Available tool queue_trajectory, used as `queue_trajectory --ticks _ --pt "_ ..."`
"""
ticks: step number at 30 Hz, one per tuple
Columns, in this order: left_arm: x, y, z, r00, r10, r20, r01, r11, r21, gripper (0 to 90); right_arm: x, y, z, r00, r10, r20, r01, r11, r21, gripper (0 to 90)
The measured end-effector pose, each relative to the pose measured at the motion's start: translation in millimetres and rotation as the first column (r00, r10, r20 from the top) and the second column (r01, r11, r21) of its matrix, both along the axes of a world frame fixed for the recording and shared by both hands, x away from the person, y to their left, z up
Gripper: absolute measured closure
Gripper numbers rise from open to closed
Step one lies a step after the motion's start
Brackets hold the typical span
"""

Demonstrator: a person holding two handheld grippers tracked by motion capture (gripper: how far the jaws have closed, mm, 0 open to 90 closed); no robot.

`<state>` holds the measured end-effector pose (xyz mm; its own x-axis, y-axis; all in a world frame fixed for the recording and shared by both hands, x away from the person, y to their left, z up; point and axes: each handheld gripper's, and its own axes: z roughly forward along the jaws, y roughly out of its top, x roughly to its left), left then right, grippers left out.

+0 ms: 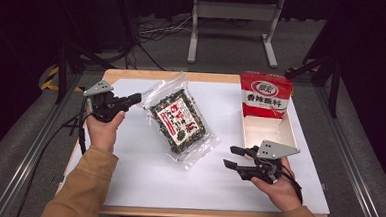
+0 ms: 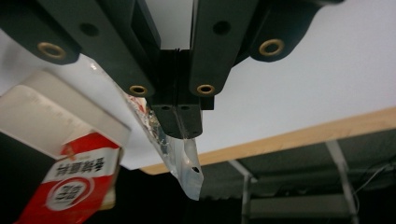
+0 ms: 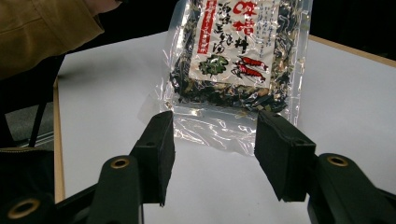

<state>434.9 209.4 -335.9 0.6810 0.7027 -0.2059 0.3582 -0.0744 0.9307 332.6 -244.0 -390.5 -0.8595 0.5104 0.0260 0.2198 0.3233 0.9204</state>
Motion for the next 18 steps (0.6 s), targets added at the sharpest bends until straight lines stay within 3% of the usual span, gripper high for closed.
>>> queue_trajectory --ticks 8,18 --pt "-32.8 -20.1 28.3 0.9906 -0.082 0.11 0.081 0.9966 0.011 90.0 -0.4 0.0 0.0 1.0 0.002 0.002 -0.002 1.0 -0.001 47.4" --pt "-61.0 -35.7 50.6 0.9637 -0.172 0.204 0.172 0.985 0.02 90.0 -1.2 -0.6 1.1 0.9999 0.002 0.01 -0.003 1.0 0.001 47.5"
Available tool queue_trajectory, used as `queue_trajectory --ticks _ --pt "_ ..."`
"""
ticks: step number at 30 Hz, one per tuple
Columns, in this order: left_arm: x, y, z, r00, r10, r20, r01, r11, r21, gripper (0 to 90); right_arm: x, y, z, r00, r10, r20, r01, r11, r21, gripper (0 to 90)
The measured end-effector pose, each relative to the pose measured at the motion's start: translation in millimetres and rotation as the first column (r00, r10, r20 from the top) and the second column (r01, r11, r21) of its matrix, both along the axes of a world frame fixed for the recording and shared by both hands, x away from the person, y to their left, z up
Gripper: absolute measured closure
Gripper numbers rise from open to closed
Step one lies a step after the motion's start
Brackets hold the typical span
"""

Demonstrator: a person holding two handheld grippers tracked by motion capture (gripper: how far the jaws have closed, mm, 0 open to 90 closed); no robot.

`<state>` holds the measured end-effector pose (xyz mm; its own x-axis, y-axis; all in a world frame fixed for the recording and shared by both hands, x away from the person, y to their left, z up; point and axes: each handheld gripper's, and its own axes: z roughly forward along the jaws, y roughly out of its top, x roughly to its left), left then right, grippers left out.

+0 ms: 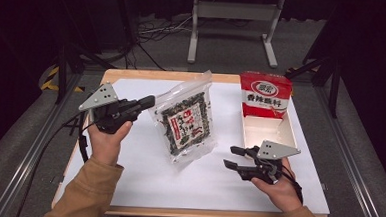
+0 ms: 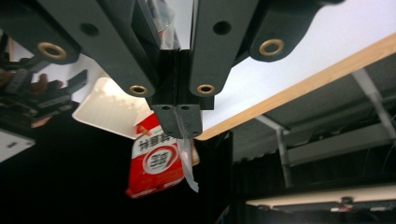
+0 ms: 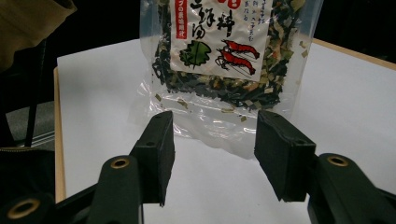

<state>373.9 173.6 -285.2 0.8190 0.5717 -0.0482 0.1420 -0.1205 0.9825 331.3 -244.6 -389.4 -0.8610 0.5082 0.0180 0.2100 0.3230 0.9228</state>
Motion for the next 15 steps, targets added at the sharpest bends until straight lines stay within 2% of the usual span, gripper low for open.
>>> queue_trajectory --ticks 6,11,15 --pt "-10.1 -4.9 6.5 0.9948 -0.092 0.044 0.092 0.9957 0.011 90.0 0.1 -0.8 1.7 1.0 -0.004 0.005 0.004 1.0 0.006 46.4" --pt "-16.9 -7.5 10.8 0.9893 -0.126 0.073 0.125 0.9919 0.021 90.0 0.9 -2.1 7.7 0.9996 -0.013 0.026 0.012 1.0 0.009 45.2" --pt "-19.9 -8.5 12.0 0.9859 -0.147 0.08 0.146 0.9891 0.016 90.0 3.2 -3.8 14.5 0.9984 -0.029 0.048 0.028 0.999 0.014 44.7"
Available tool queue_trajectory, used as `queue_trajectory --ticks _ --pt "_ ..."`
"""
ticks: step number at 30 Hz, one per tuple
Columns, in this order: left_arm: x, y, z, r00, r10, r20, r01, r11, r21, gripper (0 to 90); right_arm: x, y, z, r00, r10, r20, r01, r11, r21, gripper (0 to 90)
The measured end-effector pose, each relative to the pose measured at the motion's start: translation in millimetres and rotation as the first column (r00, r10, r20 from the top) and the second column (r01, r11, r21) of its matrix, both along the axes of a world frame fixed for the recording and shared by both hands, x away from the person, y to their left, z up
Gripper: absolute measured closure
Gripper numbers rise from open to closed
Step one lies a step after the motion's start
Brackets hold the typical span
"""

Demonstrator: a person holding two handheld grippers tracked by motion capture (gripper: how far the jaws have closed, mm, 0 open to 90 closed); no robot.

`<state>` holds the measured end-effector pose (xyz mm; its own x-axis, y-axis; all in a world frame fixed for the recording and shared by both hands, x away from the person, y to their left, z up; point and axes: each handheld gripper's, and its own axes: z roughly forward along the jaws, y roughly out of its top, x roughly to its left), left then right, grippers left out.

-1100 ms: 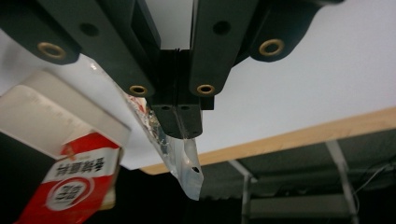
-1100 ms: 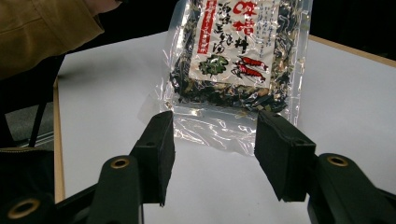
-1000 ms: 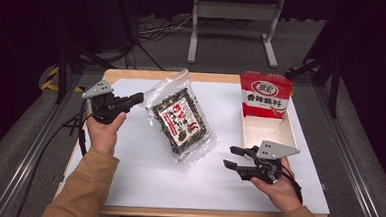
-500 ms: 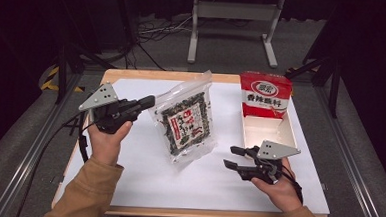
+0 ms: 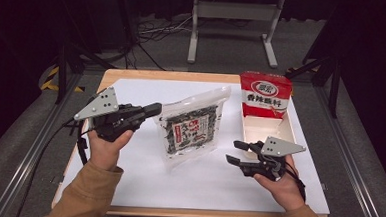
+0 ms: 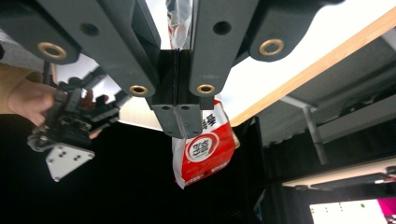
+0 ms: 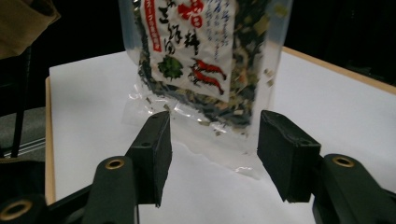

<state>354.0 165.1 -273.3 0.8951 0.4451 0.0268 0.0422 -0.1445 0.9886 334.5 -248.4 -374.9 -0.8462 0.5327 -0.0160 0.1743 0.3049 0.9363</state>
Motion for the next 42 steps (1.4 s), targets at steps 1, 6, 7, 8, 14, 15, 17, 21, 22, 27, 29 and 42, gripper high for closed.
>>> queue_trajectory --ticks 1,6,7,8,14,15,17,21,22,27,29,42 --pt "-0.8 -0.5 0.1 1.0 -0.006 0.007 0.006 1.0 0.004 90.0 2.2 -0.2 3.7 0.9994 -0.031 0.015 0.032 0.999 -0.021 44.3" --pt "-5.2 -3.6 1.1 0.9994 -0.03 0.016 0.03 0.9995 0.008 90.0 10.2 -0.8 8.8 0.9985 -0.051 0.017 0.052 0.998 -0.029 41.8" --pt "-6.1 -4.0 1.4 0.9992 -0.036 0.016 0.036 0.9993 0.008 90.0 12.3 -0.6 9.9 0.9986 -0.05 0.013 0.051 0.998 -0.026 41.0" --pt "-6.3 -4.2 1.5 0.999 -0.04 0.019 0.04 0.9992 0.009 90.0 14.8 -0.2 11.6 0.9989 -0.046 0.009 0.046 0.999 -0.024 40.3" --pt "-8.0 -5.7 1.3 0.9978 -0.061 0.028 0.06 0.9981 0.01 90.0 21.3 5.0 21.8 0.9995 -0.026 0.016 0.027 0.998 -0.059 40.3" --pt "-8.1 -5.9 1.0 0.9973 -0.067 0.031 0.067 0.9977 0.011 90.0 21.8 6.1 23.8 0.9996 -0.021 0.017 0.022 0.998 -0.059 40.2" --pt "-8.1 -5.7 0.3 0.9955 -0.088 0.036 0.087 0.9961 0.011 90.0 23.4 8.7 28.2 0.9999 -0.001 0.017 0.002 0.998 -0.059 39.8" --pt "-7.9 -5.3 -0.8 0.9937 -0.106 0.037 0.106 0.9944 0.011 90.0 26.2 15.5 35.7 0.9979 0.057 0.03 -0.055 0.997 -0.05 40.8" --pt "-7.8 -5.4 -1.1 0.9932 -0.11 0.038 0.11 0.9939 0.009 90.0 27.0 16.8 37.1 0.9973 0.067 0.031 -0.065 0.997 -0.05 41.1" --pt "-6.5 -3.8 -2.3 0.992 -0.122 0.033 0.122 0.9926 0.004 90.0 33.1 21.9 42.5 0.994 0.103 0.037 -0.101 0.994 -0.052 44.0" --pt "-6.0 -2.8 -2.7 0.9924 -0.118 0.033 0.118 0.993 0.004 90.0 34.7 23.3 43.8 0.9931 0.114 0.028 -0.113 0.992 -0.053 44.3" --pt "-1.2 2.4 -5.9 0.9912 -0.131 0.022 0.131 0.9912 -0.017 90.0 50.5 38.8 53.9 0.9849 0.173 -0.002 -0.173 0.984 -0.049 41.2"
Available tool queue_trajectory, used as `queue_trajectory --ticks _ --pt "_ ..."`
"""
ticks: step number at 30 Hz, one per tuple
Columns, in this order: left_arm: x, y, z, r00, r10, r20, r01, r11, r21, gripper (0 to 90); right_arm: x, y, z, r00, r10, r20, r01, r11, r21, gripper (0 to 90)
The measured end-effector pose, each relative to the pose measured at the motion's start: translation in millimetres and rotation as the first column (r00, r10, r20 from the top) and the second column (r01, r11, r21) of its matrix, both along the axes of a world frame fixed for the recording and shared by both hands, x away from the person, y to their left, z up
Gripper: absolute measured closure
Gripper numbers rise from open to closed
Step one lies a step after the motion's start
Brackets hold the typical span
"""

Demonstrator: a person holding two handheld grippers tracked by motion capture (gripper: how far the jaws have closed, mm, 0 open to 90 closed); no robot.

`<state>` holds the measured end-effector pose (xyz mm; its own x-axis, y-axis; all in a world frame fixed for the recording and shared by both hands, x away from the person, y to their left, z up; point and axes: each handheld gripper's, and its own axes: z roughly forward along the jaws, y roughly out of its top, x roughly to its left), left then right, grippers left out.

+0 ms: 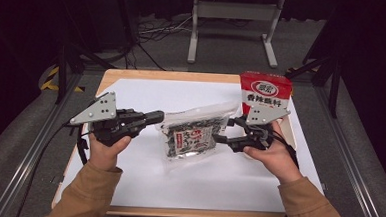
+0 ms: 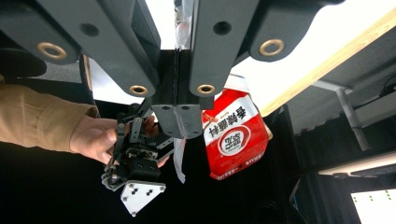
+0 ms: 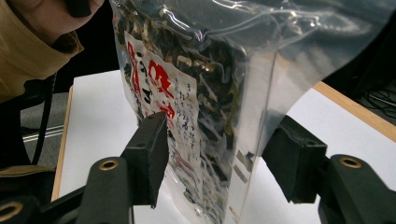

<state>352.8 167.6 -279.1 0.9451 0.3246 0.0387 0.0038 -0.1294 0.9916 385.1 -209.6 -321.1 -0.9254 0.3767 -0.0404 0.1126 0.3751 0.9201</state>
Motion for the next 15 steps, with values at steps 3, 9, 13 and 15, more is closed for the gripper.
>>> queue_trajectory --ticks 3,9,13,15 --pt "0.2 0.0 -0.1 1.0 -0.001 0.0 0.001 1.0 -0.001 90.0 1.9 3.2 1.6 1.0 0.01 0.001 -0.01 1.0 0.004 40.4" --pt "1.4 0.3 -0.4 0.9999 0.003 -0.014 -0.003 1.0 -0.005 90.0 7.3 10.1 4.8 0.9998 0.019 -0.01 -0.019 1.0 0.001 39.6" --pt "2.1 0.8 -0.8 0.9997 0.011 -0.02 -0.011 0.9999 -0.006 90.0 9.6 17.6 4.5 0.9988 0.046 -0.019 -0.046 0.999 -0.012 41.7" --pt "2.2 1.1 -0.8 0.9997 0.014 -0.021 -0.014 0.9999 -0.005 90.0 10.4 19.7 4.0 0.9984 0.052 -0.024 -0.052 0.998 -0.019 42.6"
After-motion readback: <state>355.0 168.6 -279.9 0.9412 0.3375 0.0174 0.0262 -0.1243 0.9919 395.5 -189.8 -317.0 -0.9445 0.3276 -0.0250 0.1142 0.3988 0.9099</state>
